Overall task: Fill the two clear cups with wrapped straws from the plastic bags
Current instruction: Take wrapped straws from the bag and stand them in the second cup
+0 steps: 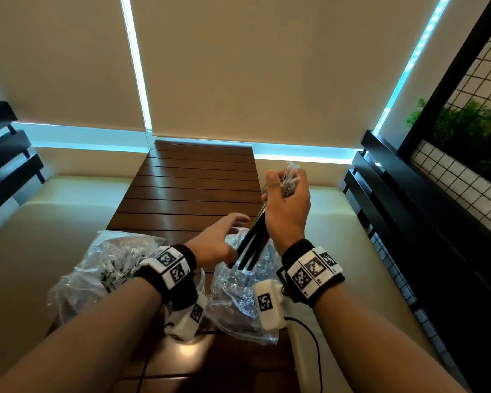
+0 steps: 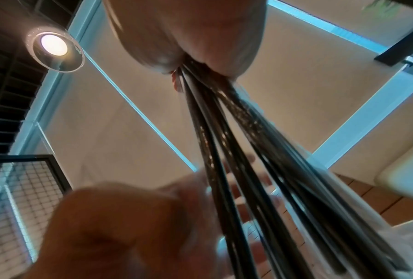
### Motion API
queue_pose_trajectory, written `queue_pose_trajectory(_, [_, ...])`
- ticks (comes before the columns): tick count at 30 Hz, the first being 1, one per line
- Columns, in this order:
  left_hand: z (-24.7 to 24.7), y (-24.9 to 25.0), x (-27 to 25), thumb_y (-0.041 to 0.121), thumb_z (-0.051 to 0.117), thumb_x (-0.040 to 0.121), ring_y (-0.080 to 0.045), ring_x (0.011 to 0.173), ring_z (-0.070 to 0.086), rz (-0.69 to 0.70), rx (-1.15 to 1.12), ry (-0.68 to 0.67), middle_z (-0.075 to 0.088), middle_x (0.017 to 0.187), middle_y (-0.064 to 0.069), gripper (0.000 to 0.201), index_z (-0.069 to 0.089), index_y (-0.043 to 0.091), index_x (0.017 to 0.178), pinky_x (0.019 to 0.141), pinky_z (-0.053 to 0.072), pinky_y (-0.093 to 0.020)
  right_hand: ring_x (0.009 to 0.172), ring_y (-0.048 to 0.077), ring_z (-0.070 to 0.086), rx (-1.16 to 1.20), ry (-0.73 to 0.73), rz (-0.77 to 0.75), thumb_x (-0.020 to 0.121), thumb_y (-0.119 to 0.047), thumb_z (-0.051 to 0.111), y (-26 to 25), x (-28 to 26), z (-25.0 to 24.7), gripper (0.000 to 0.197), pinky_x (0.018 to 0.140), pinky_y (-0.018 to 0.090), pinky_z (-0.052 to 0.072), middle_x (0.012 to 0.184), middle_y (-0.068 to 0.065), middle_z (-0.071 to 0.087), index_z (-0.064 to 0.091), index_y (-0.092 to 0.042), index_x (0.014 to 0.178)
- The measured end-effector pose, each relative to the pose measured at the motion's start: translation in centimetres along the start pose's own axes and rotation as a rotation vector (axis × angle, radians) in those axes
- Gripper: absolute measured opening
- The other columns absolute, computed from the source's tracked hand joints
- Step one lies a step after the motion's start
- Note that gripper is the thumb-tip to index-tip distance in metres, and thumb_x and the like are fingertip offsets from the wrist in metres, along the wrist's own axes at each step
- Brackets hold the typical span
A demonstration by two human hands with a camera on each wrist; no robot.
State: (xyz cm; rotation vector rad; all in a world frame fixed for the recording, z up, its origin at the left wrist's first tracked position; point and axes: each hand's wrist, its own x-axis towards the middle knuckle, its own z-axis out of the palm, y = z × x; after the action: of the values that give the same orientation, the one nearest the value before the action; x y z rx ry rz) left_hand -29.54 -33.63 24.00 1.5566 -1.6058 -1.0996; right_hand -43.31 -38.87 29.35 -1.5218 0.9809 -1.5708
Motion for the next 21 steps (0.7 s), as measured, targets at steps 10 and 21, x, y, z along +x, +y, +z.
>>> queue_pose_trajectory(10, [-0.1,0.9,-2.4,0.036,0.076,0.080,-0.006,0.053,0.056,0.056,0.053,0.315,0.062,0.061,0.005,0.025,0.063,0.016,0.072,0.056,0.048,-0.024,0.089,0.021,0.070,0.158,-0.315,0.031,0.088,-0.044,0.066,-2.6,-2.4,2.5,0.030,0.086,0.046,0.058,0.096,0.005,0.069,0.056,-0.021,0.103])
queue_pose_trajectory(21, [-1.0,1.3,-3.6,0.027,0.080,0.076,-0.001,0.050,0.048,0.080,0.223,0.530,0.059,0.060,0.010,0.025,0.056,0.028,0.067,0.050,0.036,-0.011,0.081,0.010,0.068,-0.266,-0.477,-0.092,0.104,-0.044,0.032,-4.2,-1.3,3.5,0.049,0.082,0.043,0.056,0.082,-0.005,0.071,0.072,-0.023,0.085])
